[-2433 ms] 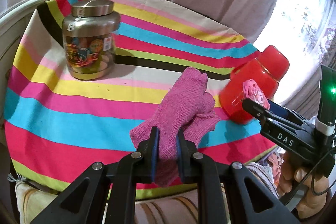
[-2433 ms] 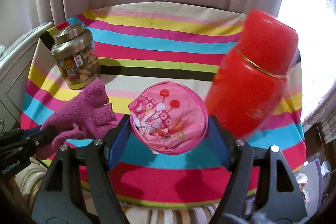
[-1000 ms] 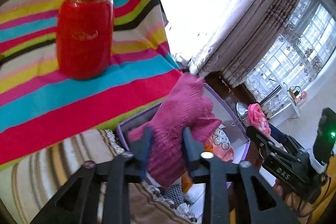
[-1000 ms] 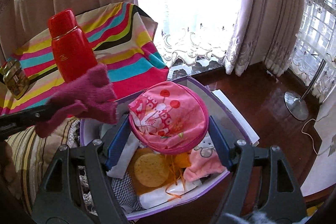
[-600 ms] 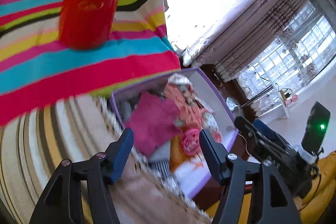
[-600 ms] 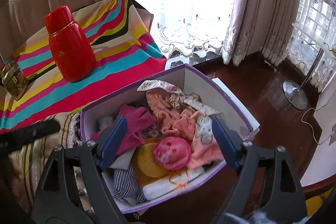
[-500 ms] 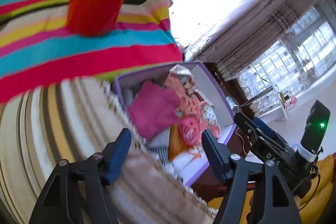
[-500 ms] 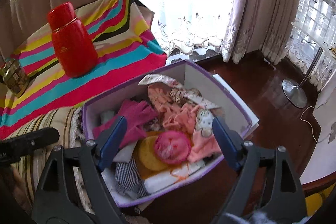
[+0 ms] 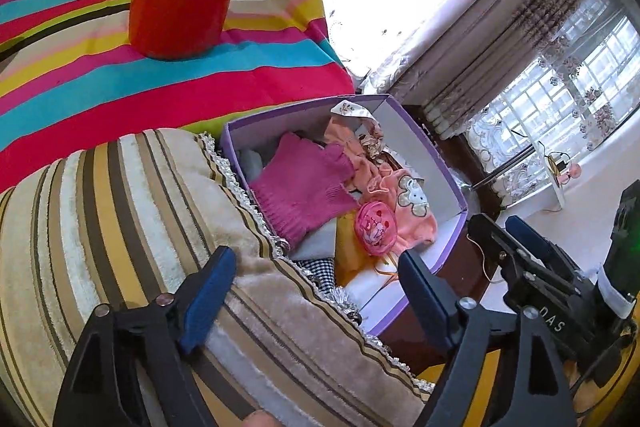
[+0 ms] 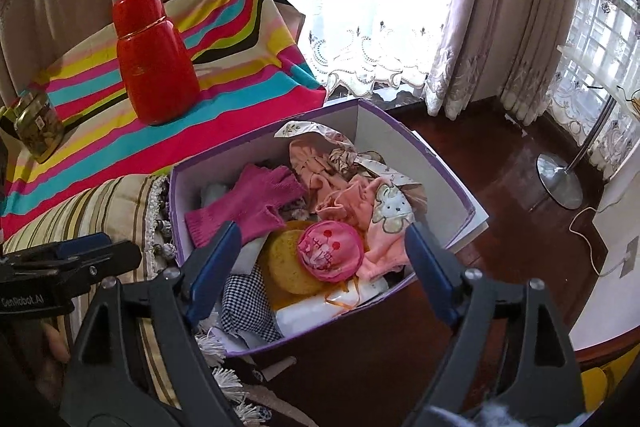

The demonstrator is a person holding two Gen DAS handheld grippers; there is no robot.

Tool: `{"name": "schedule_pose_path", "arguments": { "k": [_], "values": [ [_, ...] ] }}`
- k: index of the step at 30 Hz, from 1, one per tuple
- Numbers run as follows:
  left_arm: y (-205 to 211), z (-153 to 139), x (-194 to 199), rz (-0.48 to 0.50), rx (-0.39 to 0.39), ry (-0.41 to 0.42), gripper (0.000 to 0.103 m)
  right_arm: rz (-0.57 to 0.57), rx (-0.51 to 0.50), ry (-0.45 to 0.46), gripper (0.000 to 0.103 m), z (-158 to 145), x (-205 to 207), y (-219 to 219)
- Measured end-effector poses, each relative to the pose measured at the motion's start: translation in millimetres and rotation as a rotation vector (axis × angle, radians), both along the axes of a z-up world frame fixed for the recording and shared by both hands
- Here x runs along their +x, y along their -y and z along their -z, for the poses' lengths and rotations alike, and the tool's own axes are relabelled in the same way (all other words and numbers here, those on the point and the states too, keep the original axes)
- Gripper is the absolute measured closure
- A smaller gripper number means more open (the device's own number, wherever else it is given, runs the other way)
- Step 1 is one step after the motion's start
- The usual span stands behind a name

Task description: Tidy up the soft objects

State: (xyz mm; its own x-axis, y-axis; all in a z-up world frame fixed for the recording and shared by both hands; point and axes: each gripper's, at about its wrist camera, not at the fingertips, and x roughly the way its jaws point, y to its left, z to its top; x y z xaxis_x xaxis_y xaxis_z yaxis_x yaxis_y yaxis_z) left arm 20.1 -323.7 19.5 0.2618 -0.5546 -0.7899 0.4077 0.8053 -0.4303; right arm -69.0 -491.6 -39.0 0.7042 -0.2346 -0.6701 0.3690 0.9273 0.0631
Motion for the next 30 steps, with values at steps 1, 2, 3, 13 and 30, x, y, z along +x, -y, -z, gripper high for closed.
{"name": "schedule_pose_path", "arguments": {
  "k": [1,2,3,13,30],
  "values": [
    [0.9,0.1,0.0,0.002,0.001,-0.001,0.016,0.001,0.001,-0.001,0.017,0.7,0.2,-0.5],
    [1.7,0.2,-0.1,0.003,0.003,-0.001,0.015,0.001,0.003,-0.002,0.017,1.2,0.3,-0.2],
    [2.2,0.3,-0.2,0.003,0.004,-0.001,0.014,0.002,0.005,-0.005,0.017,1.9,0.2,-0.2],
    [5.8,0.3,0.6,0.005,0.013,-0.007,0.010,0.002,0.009,-0.004,0.017,2.1,0.2,1.0],
    [5.7,0.6,1.3,0.008,0.016,-0.009,0.010,-0.001,0.010,-0.010,0.017,2.2,1.5,4.3]
  ]
}}
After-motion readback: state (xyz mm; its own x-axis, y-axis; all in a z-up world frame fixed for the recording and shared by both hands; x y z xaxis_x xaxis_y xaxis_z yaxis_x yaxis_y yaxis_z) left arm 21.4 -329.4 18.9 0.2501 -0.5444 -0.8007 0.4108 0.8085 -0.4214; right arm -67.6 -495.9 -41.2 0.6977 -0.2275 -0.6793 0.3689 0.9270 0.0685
